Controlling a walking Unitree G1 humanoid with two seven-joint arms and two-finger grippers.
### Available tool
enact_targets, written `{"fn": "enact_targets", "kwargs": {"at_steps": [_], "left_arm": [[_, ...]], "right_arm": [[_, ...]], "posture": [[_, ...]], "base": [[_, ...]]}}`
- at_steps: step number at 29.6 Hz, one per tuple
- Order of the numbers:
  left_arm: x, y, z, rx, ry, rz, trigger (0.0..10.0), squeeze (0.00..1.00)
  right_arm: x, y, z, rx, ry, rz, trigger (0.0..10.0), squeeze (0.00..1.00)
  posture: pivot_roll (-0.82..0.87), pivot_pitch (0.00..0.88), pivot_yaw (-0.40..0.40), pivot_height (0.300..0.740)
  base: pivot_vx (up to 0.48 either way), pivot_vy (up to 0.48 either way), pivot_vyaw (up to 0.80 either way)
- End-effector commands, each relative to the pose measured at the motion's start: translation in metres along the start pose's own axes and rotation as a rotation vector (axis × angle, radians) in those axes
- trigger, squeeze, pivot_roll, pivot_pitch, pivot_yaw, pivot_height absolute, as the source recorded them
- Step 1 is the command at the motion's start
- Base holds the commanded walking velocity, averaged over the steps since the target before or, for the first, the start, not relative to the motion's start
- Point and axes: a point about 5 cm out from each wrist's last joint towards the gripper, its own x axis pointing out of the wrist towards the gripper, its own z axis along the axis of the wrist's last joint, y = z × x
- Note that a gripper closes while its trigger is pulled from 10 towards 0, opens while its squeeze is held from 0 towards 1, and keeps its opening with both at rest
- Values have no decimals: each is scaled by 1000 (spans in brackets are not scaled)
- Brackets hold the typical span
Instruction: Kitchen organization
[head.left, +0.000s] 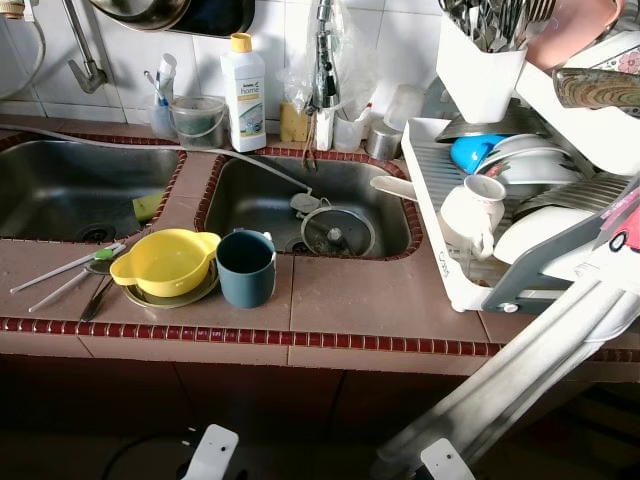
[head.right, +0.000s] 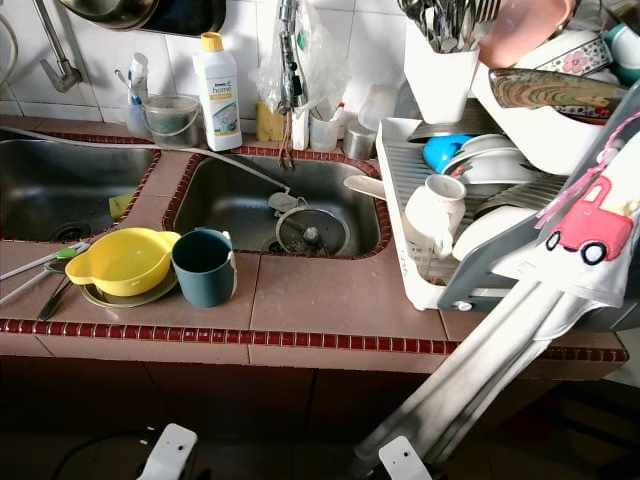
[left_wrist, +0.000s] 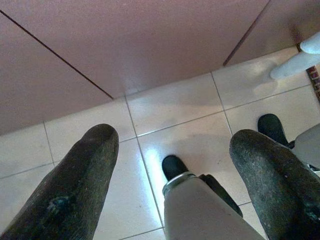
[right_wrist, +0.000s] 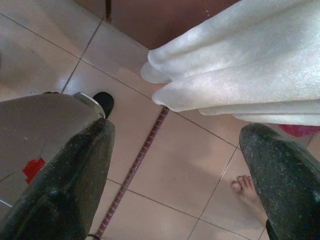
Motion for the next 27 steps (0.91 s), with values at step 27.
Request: {"fn": "enact_targets", "kwargs": {"at_steps": [27], "left_arm": [[1, -5, 0, -29, 6, -26, 10000, 0]], "right_arm": [[0, 4, -2, 29, 10, -4, 10000, 0]], "posture": [[-24, 0, -72, 740]], "base": [[0, 0, 0]]}}
